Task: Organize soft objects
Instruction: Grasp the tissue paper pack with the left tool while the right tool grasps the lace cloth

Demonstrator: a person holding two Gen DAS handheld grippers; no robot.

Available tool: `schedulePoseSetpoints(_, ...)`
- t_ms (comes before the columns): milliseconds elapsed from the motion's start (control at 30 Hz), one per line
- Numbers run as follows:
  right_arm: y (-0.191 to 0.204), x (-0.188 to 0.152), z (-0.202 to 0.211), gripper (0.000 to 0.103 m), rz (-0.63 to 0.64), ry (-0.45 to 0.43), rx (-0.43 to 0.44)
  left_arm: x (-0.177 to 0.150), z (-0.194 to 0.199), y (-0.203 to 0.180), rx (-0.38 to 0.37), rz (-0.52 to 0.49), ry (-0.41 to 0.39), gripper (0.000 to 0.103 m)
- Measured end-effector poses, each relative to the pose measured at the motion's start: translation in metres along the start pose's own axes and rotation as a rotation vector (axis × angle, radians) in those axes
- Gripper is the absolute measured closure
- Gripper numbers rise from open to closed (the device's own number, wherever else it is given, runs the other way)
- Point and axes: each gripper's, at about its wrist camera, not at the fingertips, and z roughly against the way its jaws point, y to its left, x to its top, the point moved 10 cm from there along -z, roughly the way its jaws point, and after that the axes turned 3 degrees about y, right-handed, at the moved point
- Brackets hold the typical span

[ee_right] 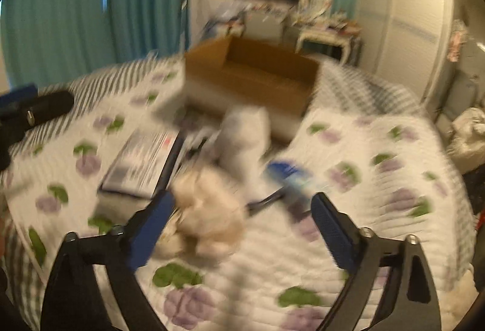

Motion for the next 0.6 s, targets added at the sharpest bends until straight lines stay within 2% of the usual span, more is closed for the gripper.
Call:
schedulePoseSetpoints(67, 0.01, -0.011, -0.022, 0.029, -0.005, 0.053, 0.057, -0.01, -0.006, -0.001, 0.012, -0.002, 0.034, 0.0)
schedulePoseSetpoints(100, 0.013, -0.013, -0.028, 0.042, -0.011, 0.068, 0.073, -0.013, -0.007, -0.001, 0.017, -0.005, 0.046, 0.0)
schedulePoseSetpoints(133, 0.013, -0.015, -0.032, 0.063, -0.018, 0.082, 0.081, -0.017, -0.008, -0.002, 0.022, -0.009, 0.058, 0.0)
schedulePoseSetpoints(200, 0.005, -0.011, -0.026, 0.08, -0.032, 0.07, 0.073, -0.023, -0.01, -0.006, 0.025, -0.016, 0.073, 0.0)
schedulePoseSetpoints(233, 0.001, -0.008, -0.019, 0.084, -0.044, 0.048, 0.088, -0.024, -0.011, -0.008, 0.022, -0.02, 0.079, 0.0)
schedulePoseSetpoints(300, -0.004, -0.001, -0.004, 0.09, -0.065, 0.008, 0.104, -0.026, -0.015, -0.016, 0.005, -0.029, 0.093, 0.0)
schedulePoseSetpoints(467, -0.033, 0.026, 0.031, 0.091, -0.085, -0.095, 0.075, -0.029, -0.034, -0.043, -0.036, -0.038, 0.142, 0.0)
schedulePoseSetpoints(600, -0.053, 0.037, 0.031, 0.09, -0.106, -0.12, 0.059, -0.037, -0.064, -0.052, -0.004, -0.027, 0.209, 0.0)
